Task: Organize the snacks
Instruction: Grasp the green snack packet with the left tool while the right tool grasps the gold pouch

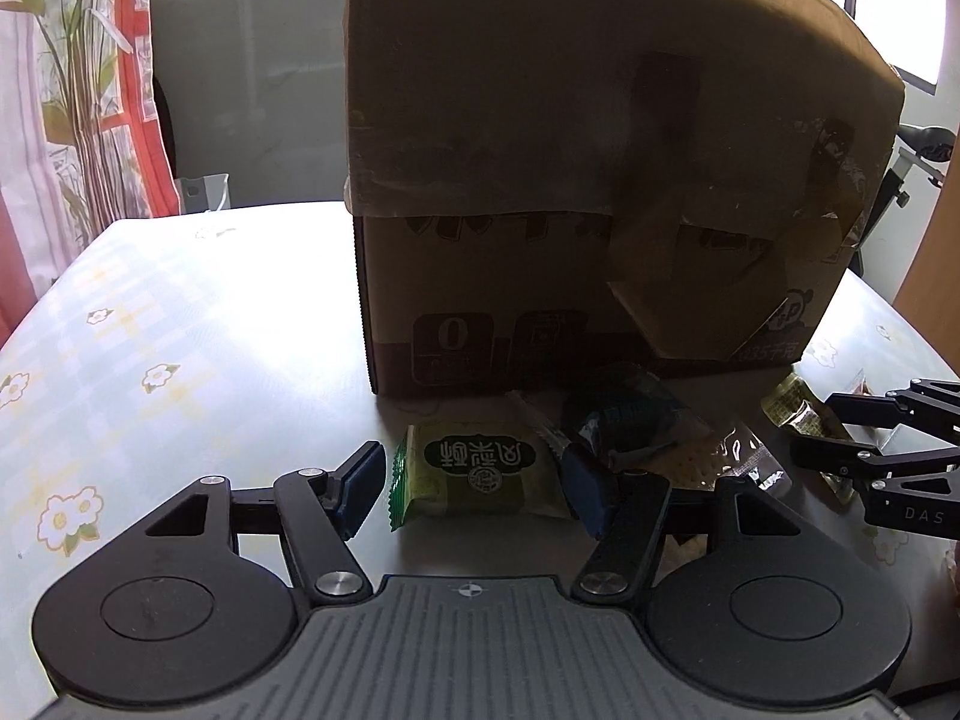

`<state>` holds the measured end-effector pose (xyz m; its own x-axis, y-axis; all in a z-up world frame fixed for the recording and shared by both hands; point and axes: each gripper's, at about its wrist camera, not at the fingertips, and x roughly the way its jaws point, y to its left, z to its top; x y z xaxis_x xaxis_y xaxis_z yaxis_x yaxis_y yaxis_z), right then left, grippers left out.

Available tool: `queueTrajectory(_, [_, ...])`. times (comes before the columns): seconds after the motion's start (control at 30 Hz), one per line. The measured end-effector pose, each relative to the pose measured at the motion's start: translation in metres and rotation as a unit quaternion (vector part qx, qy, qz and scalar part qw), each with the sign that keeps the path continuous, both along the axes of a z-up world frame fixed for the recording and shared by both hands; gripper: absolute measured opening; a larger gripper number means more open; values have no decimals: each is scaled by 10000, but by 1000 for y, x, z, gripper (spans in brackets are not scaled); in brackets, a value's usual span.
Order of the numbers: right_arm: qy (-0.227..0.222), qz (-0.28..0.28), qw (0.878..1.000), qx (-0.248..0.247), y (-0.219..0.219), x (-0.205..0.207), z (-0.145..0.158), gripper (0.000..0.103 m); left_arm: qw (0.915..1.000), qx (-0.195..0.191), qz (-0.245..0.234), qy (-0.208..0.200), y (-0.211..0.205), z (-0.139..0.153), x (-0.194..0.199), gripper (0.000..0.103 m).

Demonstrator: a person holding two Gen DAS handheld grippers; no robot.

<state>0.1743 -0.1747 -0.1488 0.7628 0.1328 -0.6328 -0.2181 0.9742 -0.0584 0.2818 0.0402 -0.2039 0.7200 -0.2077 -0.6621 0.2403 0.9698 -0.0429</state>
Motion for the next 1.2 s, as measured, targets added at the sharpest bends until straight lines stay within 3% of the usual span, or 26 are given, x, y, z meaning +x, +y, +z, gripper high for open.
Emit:
queueTrajectory(0.27, [14,6,10000,61,-3,0,2,53,9999,23,157,18,6,0,10,68])
queueTrajectory(0.33, [14,5,10000,60,-3,0,2,53,9997,-219,2,-84,11,5,11,64])
queueTrajectory(0.4, [15,4,10000,61,-2,0,2,53,9981,-507,-339,-81,13,10,16,49])
queueTrajectory(0.5, [18,3,10000,66,-2,0,1,53,9977,-341,-586,-51,8,12,27,48])
queueTrajectory(0.57, [21,1,10000,67,-2,1,2,53,9977,-248,-630,24,7,10,35,48])
queueTrajectory(0.73, [22,-2,10000,77,-1,0,2,53,9950,-674,-521,522,24,-1,52,47])
queueTrajectory(0.9, [26,-6,9999,100,0,0,2,53,9920,-995,-409,665,49,0,36,48])
queueTrajectory(1.07, [29,-18,9999,132,1,-1,3,53,9892,-1057,-546,859,55,-3,11,49])
queueTrajectory(1.2, [28,-24,9999,117,3,-1,3,53,9877,-948,-860,898,47,-4,-16,57])
